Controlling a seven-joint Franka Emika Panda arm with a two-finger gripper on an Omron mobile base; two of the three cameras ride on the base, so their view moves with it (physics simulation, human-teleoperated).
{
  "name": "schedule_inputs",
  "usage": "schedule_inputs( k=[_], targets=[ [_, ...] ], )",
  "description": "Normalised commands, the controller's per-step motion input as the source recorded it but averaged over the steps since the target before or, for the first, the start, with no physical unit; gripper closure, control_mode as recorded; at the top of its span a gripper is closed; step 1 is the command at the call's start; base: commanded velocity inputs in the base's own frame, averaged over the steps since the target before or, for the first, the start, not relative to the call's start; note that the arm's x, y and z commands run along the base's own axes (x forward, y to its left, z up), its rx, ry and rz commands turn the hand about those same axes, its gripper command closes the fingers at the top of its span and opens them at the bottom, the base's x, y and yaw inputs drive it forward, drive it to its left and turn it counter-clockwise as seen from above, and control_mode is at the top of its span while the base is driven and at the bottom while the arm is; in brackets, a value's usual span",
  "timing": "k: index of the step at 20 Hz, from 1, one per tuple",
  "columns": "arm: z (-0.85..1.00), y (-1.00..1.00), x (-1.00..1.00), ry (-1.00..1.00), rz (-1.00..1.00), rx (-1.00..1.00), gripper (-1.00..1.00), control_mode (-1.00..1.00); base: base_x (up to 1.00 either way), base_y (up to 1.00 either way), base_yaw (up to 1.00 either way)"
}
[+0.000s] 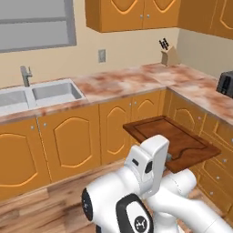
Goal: Move the cutting board and knife to the sink. Then move spray from the cabinet to the counter.
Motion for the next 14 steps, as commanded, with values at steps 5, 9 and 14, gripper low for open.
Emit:
schedule_inputs(
  k=[5, 9, 14],
  targets=[
    [0.0, 0.0, 0.0, 0.0, 0.0, 0.0, 1.0, 1.0, 1.0, 0.97, 0.0],
    [0.0, 0.0, 0.0, 0.0, 0.0, 0.0, 1.0, 1.0, 1.0, 0.94, 0.0],
    [0.0, 0.0, 0.0, 0.0, 0.0, 0.0, 1.0, 1.0, 1.0, 0.65, 0.0]
  ],
)
